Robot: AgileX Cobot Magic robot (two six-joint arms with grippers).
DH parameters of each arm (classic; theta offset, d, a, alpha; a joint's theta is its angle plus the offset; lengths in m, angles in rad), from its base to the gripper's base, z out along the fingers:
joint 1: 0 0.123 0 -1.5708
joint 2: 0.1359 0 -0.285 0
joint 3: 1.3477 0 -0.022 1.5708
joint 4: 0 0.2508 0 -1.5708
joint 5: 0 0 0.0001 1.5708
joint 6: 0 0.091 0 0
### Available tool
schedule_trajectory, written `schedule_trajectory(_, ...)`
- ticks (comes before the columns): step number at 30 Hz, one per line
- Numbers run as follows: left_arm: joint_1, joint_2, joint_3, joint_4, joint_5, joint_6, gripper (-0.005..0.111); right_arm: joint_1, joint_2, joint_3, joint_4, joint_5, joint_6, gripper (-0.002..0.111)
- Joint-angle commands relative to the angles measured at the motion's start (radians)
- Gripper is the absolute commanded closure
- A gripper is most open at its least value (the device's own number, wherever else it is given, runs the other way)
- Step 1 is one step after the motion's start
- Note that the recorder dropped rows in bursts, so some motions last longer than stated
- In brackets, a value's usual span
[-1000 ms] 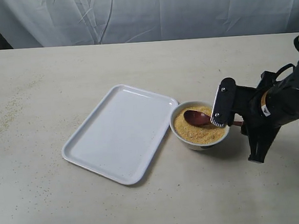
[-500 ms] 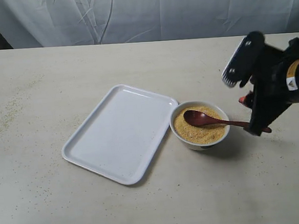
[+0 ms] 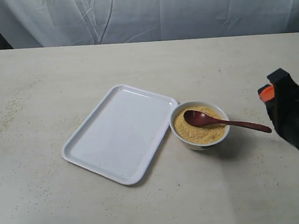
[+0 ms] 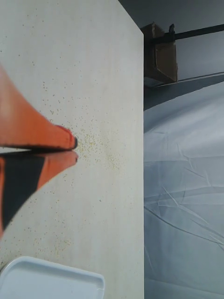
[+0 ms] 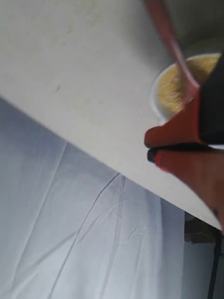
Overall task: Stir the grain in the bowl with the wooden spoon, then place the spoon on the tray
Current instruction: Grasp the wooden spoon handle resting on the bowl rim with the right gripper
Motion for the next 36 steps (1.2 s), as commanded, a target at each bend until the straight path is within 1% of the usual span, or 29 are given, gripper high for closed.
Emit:
schedule_trajectory(1, 0.004, -0.004, 0.002, 0.002, 0.0, 0.0, 0.107, 0.065, 0.041, 0.007, 0.139, 0.136, 0.264, 0.096)
schedule_trajectory(2, 0.004, -0.004, 0.002, 0.002, 0.0, 0.0, 0.107, 0.07, 0.056, 0.007, 0.146, 0.157, 0.341, 0.086)
schedule_trajectory(5, 0.004, -0.004, 0.002, 0.002, 0.0, 0.0, 0.107, 0.07, 0.091, 0.007, 0.125, 0.212, 0.426, 0.06)
schedule_trajectory(6, 0.004, -0.004, 0.002, 0.002, 0.0, 0.0, 0.107, 0.07, 0.102, 0.007, 0.129, 0.214, 0.426, 0.053)
schedule_trajectory(8, 0.004, -0.004, 0.002, 0.002, 0.0, 0.0, 0.107, 0.07, 0.125, 0.007, 0.158, 0.198, 0.426, 0.048)
schedule_trajectory(11, 0.004, -0.004, 0.002, 0.002, 0.0, 0.0, 0.107, 0.07, 0.158, 0.007, 0.238, 0.129, 0.426, 0.049)
schedule_trajectory(14, 0.004, -0.004, 0.002, 0.002, 0.0, 0.0, 0.107, 0.068, 0.203, 0.007, 0.278, 0.088, 0.426, 0.049)
schedule_trajectory(18, 0.004, -0.004, 0.002, 0.002, 0.0, 0.0, 0.107, 0.068, 0.275, 0.007, 0.278, 0.088, 0.44, 0.049)
schedule_trajectory(20, 0.004, -0.004, 0.002, 0.002, 0.0, 0.0, 0.107, 0.068, 0.311, 0.007, 0.265, 0.064, 0.502, 0.049)
schedule_trajectory(23, 0.004, -0.004, 0.002, 0.002, 0.0, 0.0, 0.107, 0.068, 0.357, 0.005, 0.194, -0.001, 0.603, 0.049)
schedule_trajectory(31, 0.004, -0.004, 0.002, 0.002, 0.0, 0.0, 0.107, 0.068, 0.492, -0.065, 0.181, -0.082, 0.66, 0.049)
schedule_trajectory(34, 0.004, -0.004, 0.002, 0.002, 0.0, 0.0, 0.107, 0.068, 0.539, -0.096, 0.181, -0.103, 0.663, 0.052)
schedule_trajectory(36, 0.004, -0.004, 0.002, 0.002, 0.0, 0.0, 0.107, 0.068, 0.567, -0.107, 0.178, -0.118, 0.669, 0.059)
